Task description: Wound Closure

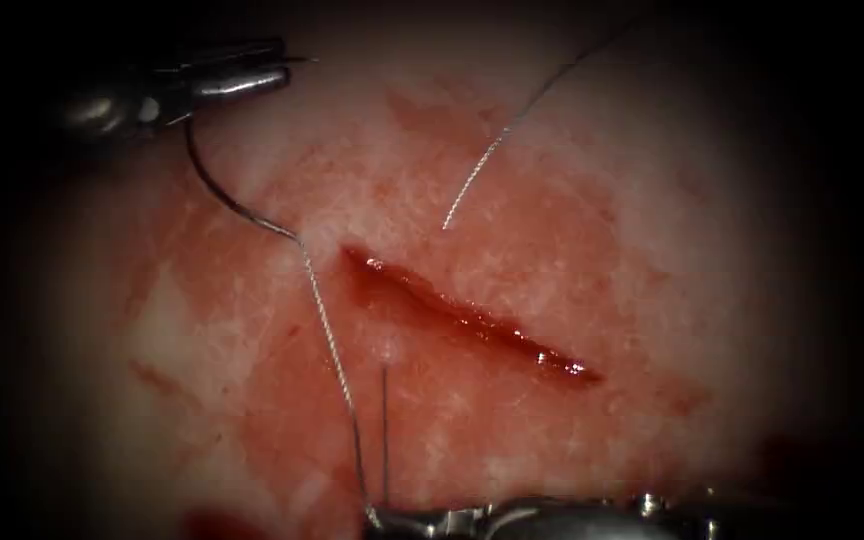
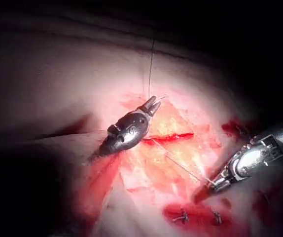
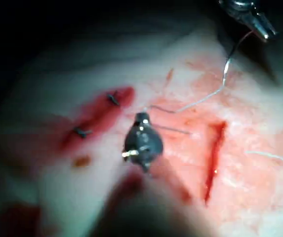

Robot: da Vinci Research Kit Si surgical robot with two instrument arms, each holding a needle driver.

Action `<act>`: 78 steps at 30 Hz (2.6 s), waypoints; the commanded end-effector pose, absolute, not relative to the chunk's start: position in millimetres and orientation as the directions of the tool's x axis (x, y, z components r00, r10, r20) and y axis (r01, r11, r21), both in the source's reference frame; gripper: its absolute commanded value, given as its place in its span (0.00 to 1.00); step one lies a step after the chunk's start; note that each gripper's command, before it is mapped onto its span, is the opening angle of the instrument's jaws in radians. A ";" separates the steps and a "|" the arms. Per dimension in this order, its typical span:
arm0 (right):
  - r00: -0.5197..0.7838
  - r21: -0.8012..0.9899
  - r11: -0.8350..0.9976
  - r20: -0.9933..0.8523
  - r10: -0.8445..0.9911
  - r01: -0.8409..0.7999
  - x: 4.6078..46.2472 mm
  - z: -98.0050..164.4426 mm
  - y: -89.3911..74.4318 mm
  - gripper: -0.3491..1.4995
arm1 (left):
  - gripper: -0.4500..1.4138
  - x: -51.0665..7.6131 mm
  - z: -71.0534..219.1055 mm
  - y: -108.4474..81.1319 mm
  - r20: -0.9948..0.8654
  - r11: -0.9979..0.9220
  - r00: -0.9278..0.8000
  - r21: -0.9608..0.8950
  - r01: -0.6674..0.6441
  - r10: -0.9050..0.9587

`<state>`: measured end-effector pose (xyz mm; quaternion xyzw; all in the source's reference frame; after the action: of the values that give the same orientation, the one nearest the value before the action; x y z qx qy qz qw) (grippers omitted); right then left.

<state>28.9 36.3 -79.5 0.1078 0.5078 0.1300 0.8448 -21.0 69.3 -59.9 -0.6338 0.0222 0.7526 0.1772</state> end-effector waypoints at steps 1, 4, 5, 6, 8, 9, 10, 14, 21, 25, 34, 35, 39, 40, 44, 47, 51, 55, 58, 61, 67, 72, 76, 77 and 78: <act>0.440 0.321 0.944 -0.838 0.323 -0.080 30.6 -82.1 33.5 0.00 | 0.05 -21.6 -59.2 68.6 -0.962 -0.938 -0.132 -0.196 -0.287 0.241; 0.437 0.322 0.944 -0.840 0.320 -0.071 31.4 -83.7 32.3 0.00 | 0.05 -21.7 -59.4 68.4 -0.962 -0.939 -0.132 -0.197 -0.281 0.241; 0.432 0.322 0.944 -0.843 0.321 -0.073 31.6 -83.9 32.3 0.00 | 0.05 -21.7 -59.5 68.4 -0.961 -0.940 -0.135 -0.198 -0.276 0.242; 0.403 0.318 0.944 -0.855 0.327 -0.092 32.0 -84.0 32.7 0.15 | 0.05 -21.6 -59.9 68.4 -0.960 -0.941 -0.136 -0.202 -0.273 0.246; 0.369 0.301 0.943 -0.868 0.332 -0.140 31.9 -83.6 33.5 0.70 | 0.05 -20.7 -60.9 68.9 -0.957 -0.940 -0.134 -0.215 -0.263 0.257; 0.362 0.295 0.942 -0.870 0.335 -0.161 31.8 -83.3 33.9 0.83 | 0.05 -20.4 -61.2 69.1 -0.957 -0.941 -0.132 -0.220 -0.259 0.260; 0.357 0.295 0.941 -0.872 0.336 -0.165 31.6 -83.1 34.2 0.87 | 0.05 -20.0 -61.5 69.2 -0.956 -0.941 -0.130 -0.223 -0.256 0.262; 0.368 0.258 0.952 -0.880 0.301 -0.163 28.8 -82.5 36.3 0.90 | 0.05 -19.0 -61.8 69.3 -0.955 -0.940 -0.131 -0.228 -0.253 0.266; 0.434 0.099 0.972 -0.882 0.184 -0.212 25.1 -78.6 40.4 0.86 | 0.05 -19.9 -60.8 68.9 -0.955 -0.943 -0.149 -0.214 -0.255 0.257; 0.417 -0.029 0.980 -0.907 0.056 -0.195 26.2 -75.4 42.7 0.86 | 0.05 -19.8 -60.8 68.9 -0.955 -0.943 -0.148 -0.215 -0.255 0.258; 0.459 -0.211 0.969 -0.879 -0.130 -0.128 30.5 -68.1 42.3 0.77 | 0.05 -19.8 -60.8 68.9 -0.955 -0.943 -0.148 -0.215 -0.254 0.258; 0.458 -0.212 0.969 -0.879 -0.132 -0.126 30.6 -67.9 42.2 0.75 | 0.05 -19.8 -60.8 68.9 -0.955 -0.943 -0.148 -0.215 -0.254 0.258; 0.457 -0.214 0.969 -0.879 -0.136 -0.124 30.8 -67.4 42.2 0.63 | 0.05 -19.8 -60.8 68.9 -0.955 -0.943 -0.148 -0.215 -0.254 0.258; 0.451 -0.212 0.968 -0.883 -0.132 -0.132 30.7 -67.7 42.6 0.53 | 0.05 -19.8 -60.8 68.9 -0.955 -0.943 -0.148 -0.215 -0.254 0.258; 0.442 -0.215 0.966 -0.887 -0.133 -0.141 30.7 -68.2 43.2 0.00 | 0.05 -19.7 -60.8 68.9 -0.955 -0.943 -0.148 -0.215 -0.253 0.257; 0.451 -0.197 0.972 -0.885 -0.119 -0.130 30.7 -68.2 43.3 0.00 | 0.05 -19.7 -60.8 68.9 -0.955 -0.943 -0.148 -0.215 -0.253 0.257; 0.475 -0.129 0.986 -0.878 -0.064 -0.105 30.2 -68.2 42.6 0.00 | 0.05 -19.6 -60.7 68.9 -0.954 -0.942 -0.146 -0.220 -0.253 0.262; 0.470 -0.115 0.989 -0.881 -0.060 -0.089 29.1 -69.0 41.5 0.00 | 0.05 -19.6 -60.5 68.9 -0.954 -0.942 -0.146 -0.219 -0.253 0.261; 0.470 -0.114 0.991 -0.880 -0.065 -0.076 27.3 -71.0 39.7 0.00 | 0.05 -19.6 -60.3 69.0 -0.955 -0.943 -0.147 -0.217 -0.252 0.259; 0.469 -0.109 0.992 -0.881 -0.065 -0.067 25.3 -73.6 37.9 0.00 | 0.05 -19.6 -59.9 68.9 -0.956 -0.944 -0.147 -0.213 -0.252 0.255; 0.451 -0.089 0.995 -0.890 -0.059 -0.047 23.3 -78.9 33.9 0.00 | 0.05 -19.6 -59.4 68.8 -0.955 -0.944 -0.149 -0.213 -0.251 0.255; 0.433 -0.075 0.997 -0.898 -0.073 0.012 24.3 -83.6 29.9 0.00 | 0.05 -19.6 -59.2 68.7 -0.955 -0.945 -0.152 -0.211 -0.249 0.254; 0.431 -0.070 0.997 -0.900 -0.067 0.009 24.8 -84.3 30.1 0.31 | 0.05 -19.6 -59.1 68.7 -0.955 -0.945 -0.152 -0.210 -0.250 0.253; 0.428 -0.070 0.998 -0.902 -0.064 0.003 24.6 -84.2 30.5 0.42 | 0.05 -19.6 -59.1 68.7 -0.955 -0.946 -0.155 -0.210 -0.248 0.253; 0.424 -0.069 0.998 -0.903 -0.062 -0.001 24.3 -84.1 30.8 0.48 | 0.05 -19.6 -59.1 68.7 -0.955 -0.946 -0.155 -0.210 -0.248 0.253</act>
<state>23.8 31.1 -84.7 -0.0302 0.5379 -0.0186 0.8423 -19.1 69.2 -59.7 -0.6289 -0.0006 0.7598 0.1648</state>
